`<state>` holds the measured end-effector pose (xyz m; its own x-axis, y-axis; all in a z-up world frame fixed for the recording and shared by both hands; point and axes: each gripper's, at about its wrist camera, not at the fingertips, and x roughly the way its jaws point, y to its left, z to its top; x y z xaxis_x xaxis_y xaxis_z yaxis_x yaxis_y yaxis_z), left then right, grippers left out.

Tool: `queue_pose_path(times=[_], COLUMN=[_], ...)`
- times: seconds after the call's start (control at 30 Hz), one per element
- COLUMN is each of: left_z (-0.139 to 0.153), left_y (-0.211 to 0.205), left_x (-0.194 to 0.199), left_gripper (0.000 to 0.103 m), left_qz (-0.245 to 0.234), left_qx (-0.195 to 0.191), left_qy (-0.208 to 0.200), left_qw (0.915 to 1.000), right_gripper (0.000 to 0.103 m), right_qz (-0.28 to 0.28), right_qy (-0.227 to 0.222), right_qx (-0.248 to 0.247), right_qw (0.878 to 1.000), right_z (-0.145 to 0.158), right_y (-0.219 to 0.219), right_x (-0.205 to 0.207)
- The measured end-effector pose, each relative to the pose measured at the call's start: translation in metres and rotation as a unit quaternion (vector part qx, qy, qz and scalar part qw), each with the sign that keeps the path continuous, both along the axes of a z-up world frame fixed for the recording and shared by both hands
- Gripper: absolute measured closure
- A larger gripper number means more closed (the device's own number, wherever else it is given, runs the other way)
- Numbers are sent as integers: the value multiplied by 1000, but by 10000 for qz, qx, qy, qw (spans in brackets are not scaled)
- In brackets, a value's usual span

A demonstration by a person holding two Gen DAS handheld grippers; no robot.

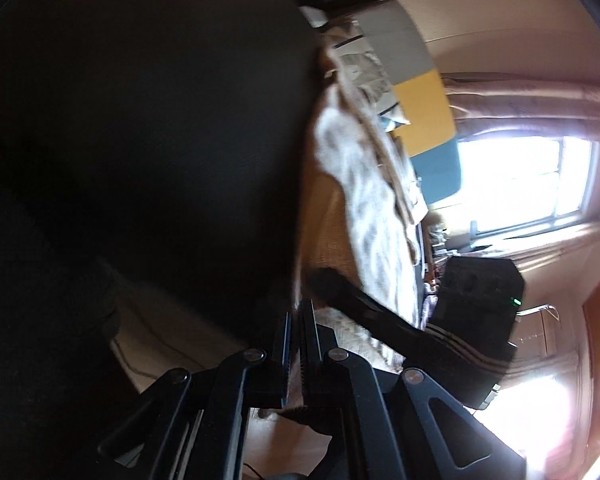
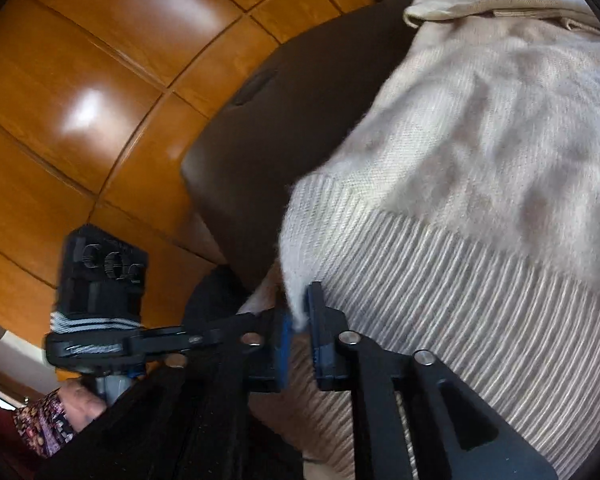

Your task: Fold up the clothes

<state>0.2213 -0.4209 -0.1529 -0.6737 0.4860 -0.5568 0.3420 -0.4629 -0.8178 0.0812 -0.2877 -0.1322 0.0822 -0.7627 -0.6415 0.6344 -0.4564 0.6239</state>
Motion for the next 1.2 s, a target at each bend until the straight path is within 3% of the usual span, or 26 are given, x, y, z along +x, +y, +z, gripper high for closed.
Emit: queue_pose_path(times=[0.13, 0.2, 0.3, 0.37, 0.47, 0.57, 0.67, 0.73, 0.87, 0.97, 1.2], left_z=[-5, 6, 34, 52, 72, 83, 76, 61, 30, 13, 23], left_y=[-12, -17, -24, -21, -3, 27, 54, 48, 26, 0, -9], left_x=[10, 15, 21, 13, -16, -54, -98, -107, -111, -82, -66], left_gripper=[101, 101, 99, 96, 95, 95, 95, 95, 95, 95, 93], left_qz=[230, 456, 797, 788, 345, -268, -779, -739, -479, -218, 29], left_qx=[86, -169, -742, -1098, -1290, -1485, -1938, -1893, -1669, -1088, -581], left_qy=[-78, 86, 458, 667, 950, 1215, 959, 696, 202, 296, 640], left_qw=[9997, 9988, 9930, 9886, 9865, 9811, 9732, 9767, 9846, 9934, 9963], right_gripper=[58, 41, 38, 38, 39, 40, 40, 40, 42, 42, 40], right_qz=[-207, -721, -1367, -1701, -1942, -2091, -2160, -2203, -2205, -2224, -2267], right_qy=[387, 651, 1134, 1620, 2133, 2429, 2444, 2254, 2445, 2494, 2285], right_qx=[-189, -275, -79, 321, 1122, 1555, 1866, 2074, 2344, 2394, 1877], right_qw=[9989, 9949, 9841, 9715, 9509, 9344, 9267, 9261, 9147, 9116, 9280], right_z=[21, 31, 39, 42, 40, 37, 28, 16, 15, 14, 27], right_y=[36, 68, 108, 126, 141, 169, 170, 173, 182, 193, 209], right_x=[8, 6, 1, 1, 1, 3, 4, -2, 5, 7, 9])
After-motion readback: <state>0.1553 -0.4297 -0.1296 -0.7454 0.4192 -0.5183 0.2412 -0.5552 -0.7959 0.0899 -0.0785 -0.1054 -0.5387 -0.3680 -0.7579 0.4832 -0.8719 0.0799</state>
